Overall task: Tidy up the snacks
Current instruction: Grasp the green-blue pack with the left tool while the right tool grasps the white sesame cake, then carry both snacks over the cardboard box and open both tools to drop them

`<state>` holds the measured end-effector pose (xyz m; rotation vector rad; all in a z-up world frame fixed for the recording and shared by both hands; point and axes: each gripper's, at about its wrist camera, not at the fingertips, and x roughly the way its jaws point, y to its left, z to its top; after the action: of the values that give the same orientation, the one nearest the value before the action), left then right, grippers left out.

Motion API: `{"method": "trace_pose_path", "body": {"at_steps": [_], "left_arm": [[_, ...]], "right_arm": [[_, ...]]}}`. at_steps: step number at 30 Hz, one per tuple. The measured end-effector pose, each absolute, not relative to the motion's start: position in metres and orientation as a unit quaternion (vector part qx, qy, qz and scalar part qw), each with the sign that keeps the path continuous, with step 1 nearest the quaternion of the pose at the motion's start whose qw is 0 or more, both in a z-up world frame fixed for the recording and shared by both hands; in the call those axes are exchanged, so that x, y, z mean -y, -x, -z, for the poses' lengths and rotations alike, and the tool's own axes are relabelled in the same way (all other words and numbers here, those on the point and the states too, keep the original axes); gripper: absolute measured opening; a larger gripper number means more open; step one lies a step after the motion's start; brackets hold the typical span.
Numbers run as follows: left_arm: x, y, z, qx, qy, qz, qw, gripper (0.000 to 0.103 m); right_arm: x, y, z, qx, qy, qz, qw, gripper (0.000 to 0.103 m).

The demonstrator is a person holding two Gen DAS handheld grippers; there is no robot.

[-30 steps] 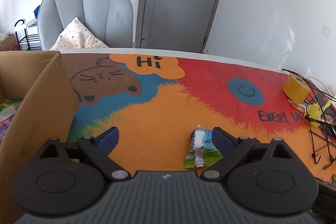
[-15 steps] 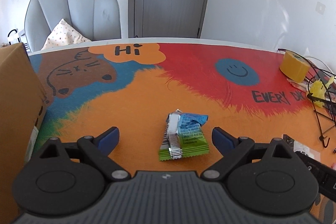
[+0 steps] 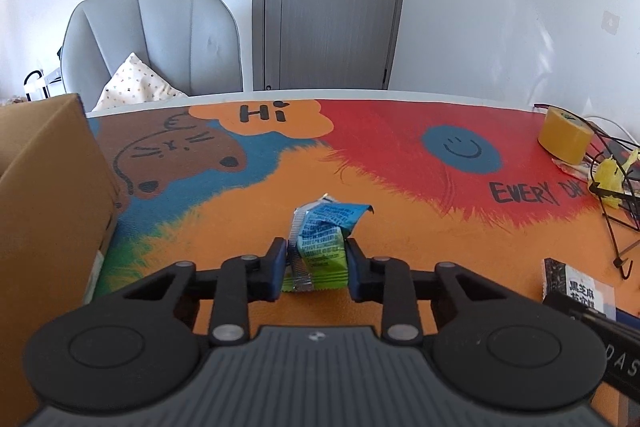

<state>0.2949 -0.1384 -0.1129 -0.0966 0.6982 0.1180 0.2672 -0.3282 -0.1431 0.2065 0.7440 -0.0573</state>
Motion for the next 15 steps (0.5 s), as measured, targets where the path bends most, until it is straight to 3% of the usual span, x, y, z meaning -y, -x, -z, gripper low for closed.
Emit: {"method": "trace_pose_path", "body": {"at_steps": [15], "left_arm": [[0.125,-0.247,0.091,-0.325,0.062,-0.033,0.943,0.023]], "right_arm": [[0.322,-0.23,0.128,-0.352,-0.145,0.012,0.925,0.061]]}}
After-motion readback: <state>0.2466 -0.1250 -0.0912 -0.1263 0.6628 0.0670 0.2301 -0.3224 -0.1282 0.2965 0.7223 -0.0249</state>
